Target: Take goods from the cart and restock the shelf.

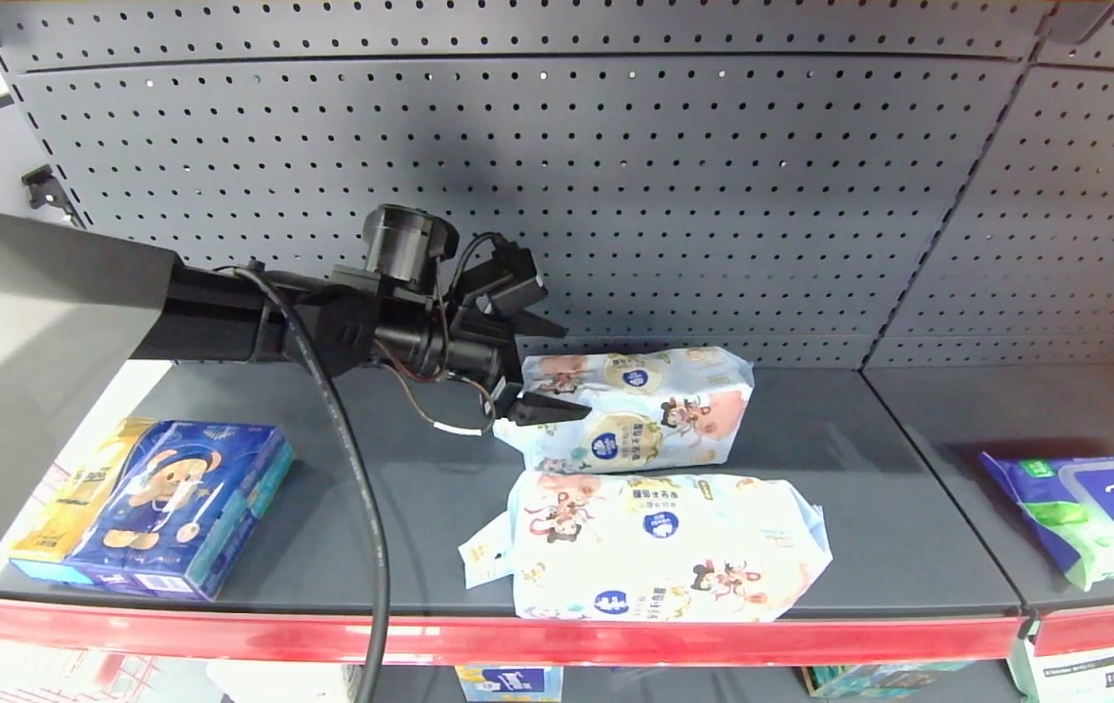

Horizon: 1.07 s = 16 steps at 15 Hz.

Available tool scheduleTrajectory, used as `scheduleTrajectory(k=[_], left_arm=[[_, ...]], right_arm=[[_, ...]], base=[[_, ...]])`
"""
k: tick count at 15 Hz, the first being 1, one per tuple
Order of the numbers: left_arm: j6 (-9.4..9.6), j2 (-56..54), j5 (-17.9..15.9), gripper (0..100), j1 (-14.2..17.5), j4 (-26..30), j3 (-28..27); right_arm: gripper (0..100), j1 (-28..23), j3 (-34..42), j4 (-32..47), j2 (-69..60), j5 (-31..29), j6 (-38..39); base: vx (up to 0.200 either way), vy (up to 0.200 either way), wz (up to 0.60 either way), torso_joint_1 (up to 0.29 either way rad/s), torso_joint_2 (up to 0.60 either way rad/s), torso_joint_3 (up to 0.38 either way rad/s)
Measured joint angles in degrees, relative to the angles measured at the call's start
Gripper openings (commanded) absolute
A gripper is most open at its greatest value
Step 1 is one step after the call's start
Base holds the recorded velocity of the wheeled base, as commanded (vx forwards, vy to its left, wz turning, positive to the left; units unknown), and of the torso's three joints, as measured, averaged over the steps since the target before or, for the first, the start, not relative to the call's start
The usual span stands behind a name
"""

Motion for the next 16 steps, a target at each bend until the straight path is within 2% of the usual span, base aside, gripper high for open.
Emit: scheduleTrajectory(k=[16], left_arm=[[0.17, -0.5, 0.8, 100, 2.0, 0.0, 0.8]], right_arm=[[100, 0.0, 0.0, 0.0, 0.1, 0.0, 0.0]], base=[[0.000, 0.000, 0.00, 0.000, 0.00, 0.000]])
